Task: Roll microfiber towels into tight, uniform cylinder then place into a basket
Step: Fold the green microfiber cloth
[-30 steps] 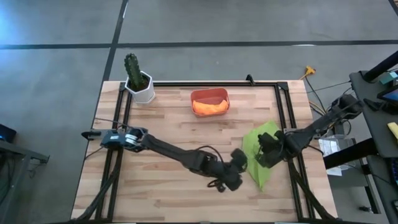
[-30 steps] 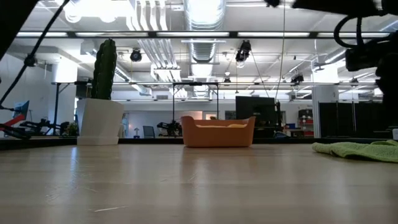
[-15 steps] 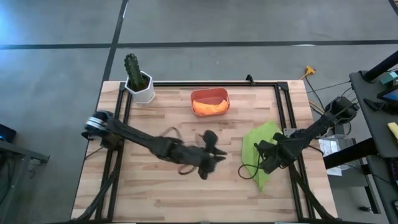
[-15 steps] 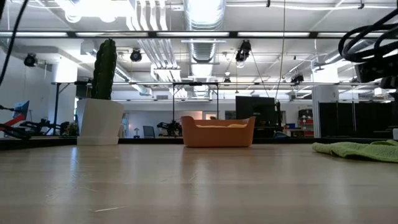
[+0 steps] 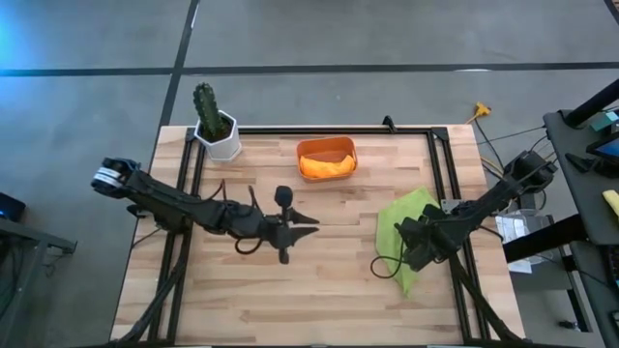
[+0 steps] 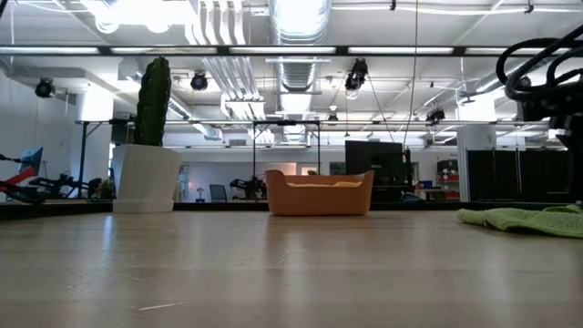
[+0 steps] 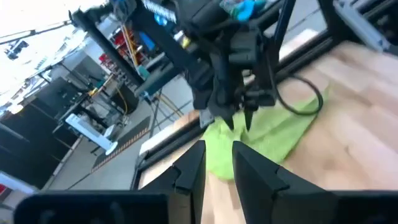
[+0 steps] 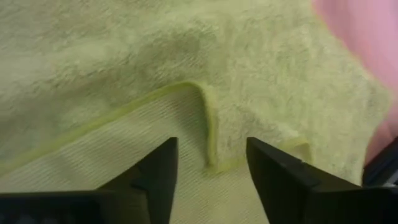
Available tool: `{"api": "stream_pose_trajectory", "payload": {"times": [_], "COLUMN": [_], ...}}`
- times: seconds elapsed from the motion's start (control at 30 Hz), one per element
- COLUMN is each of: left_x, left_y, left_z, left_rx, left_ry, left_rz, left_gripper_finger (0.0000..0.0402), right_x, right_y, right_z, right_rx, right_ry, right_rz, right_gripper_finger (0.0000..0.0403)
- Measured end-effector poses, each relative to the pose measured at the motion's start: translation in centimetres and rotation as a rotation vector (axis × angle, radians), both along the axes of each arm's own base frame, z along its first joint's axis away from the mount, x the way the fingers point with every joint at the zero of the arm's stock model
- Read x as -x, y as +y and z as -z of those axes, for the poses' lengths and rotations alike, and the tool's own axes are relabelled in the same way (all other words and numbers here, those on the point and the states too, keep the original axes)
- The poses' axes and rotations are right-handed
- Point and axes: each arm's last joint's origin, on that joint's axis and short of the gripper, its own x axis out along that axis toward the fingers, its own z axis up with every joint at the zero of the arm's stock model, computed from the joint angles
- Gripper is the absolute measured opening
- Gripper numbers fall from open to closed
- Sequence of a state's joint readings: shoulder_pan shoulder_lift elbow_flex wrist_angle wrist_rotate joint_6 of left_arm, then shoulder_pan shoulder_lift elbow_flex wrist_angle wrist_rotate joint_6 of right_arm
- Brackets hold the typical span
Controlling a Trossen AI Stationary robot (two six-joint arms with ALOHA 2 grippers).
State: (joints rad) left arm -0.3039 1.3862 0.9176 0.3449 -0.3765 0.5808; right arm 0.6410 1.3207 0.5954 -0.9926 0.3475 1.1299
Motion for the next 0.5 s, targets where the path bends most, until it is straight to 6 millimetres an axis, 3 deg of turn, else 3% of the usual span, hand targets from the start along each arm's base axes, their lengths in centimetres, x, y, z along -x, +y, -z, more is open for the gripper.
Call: {"api": "stream_pose_trajectory", "payload": {"times": [0.17,0.5], "left_x": [1.0,1.2], "left_y": [0.6,0.6], "left_z": [0.0,0.0], "left_rx": [0.011,0.012], "left_ry": [-0.036,-0.039], "left_rz": [-0.01,-0.01], "left_gripper_finger": [0.0065,0.0065], "right_x": [0.3,0.6], "right_y": [-0.8,-1.5], "right_z": [0.9,1.6], "right_rx": [0.055,0.099], "right_ry": [0.047,0.089], "right_rz": [0.046,0.057], "right_gripper_finger": [0.0199,0.0148]}}
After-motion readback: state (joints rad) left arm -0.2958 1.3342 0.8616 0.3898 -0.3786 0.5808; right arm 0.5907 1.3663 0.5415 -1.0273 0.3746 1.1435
